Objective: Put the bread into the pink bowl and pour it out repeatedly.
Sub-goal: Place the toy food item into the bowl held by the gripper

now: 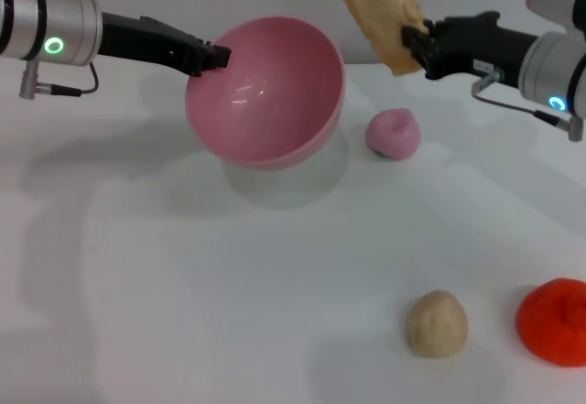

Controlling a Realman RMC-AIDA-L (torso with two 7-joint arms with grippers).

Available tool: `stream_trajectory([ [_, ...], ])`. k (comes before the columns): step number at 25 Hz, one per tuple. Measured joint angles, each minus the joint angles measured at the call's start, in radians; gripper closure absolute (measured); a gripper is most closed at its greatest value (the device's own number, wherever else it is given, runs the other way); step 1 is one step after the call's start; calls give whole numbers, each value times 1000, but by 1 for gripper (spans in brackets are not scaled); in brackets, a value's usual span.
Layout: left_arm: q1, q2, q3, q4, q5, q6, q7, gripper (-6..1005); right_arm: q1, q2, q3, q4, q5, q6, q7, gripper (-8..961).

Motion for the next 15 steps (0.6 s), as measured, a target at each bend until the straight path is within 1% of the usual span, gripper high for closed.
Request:
stream_trajectory([
  [8, 14, -4, 6, -1, 2, -5, 0, 957, -7, 2, -34, -115, 11, -12, -7, 822],
  [15, 18, -6, 5, -1, 20, -16, -7, 957, -6, 3, -58, -243, 15, -24, -31, 824],
])
